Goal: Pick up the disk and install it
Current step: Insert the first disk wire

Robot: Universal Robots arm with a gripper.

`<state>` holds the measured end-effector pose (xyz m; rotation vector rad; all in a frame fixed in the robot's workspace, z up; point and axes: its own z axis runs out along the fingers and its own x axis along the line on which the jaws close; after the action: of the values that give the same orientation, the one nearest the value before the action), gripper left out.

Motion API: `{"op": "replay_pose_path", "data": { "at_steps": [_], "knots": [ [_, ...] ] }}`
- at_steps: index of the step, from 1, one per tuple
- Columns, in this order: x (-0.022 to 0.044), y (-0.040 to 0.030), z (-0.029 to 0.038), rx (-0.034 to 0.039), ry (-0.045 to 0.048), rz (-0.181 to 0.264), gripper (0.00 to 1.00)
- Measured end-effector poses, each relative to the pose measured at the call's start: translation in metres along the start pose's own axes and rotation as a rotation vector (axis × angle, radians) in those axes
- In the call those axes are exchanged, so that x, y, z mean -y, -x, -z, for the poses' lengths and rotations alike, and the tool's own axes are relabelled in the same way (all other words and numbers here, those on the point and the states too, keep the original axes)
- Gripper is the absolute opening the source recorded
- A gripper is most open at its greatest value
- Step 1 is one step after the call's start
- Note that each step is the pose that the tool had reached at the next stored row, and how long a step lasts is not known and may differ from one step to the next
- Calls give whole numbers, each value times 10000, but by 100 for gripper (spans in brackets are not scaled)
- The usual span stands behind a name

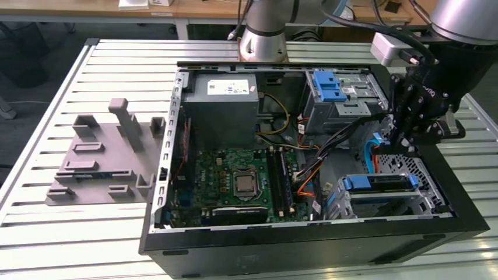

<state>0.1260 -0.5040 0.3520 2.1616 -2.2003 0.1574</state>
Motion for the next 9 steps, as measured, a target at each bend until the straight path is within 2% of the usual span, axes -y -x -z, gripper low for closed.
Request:
{"op": "replay_pose_path", "data": {
  "at_steps": [4, 5, 6, 9],
  "knots": [
    [1, 1, 54, 0, 0, 0, 26],
    [1, 9, 60, 1, 0, 0, 26],
    [1, 23, 63, -3, 0, 0, 32],
    [0, 73, 70, -10, 0, 0, 32]
  ]
}}
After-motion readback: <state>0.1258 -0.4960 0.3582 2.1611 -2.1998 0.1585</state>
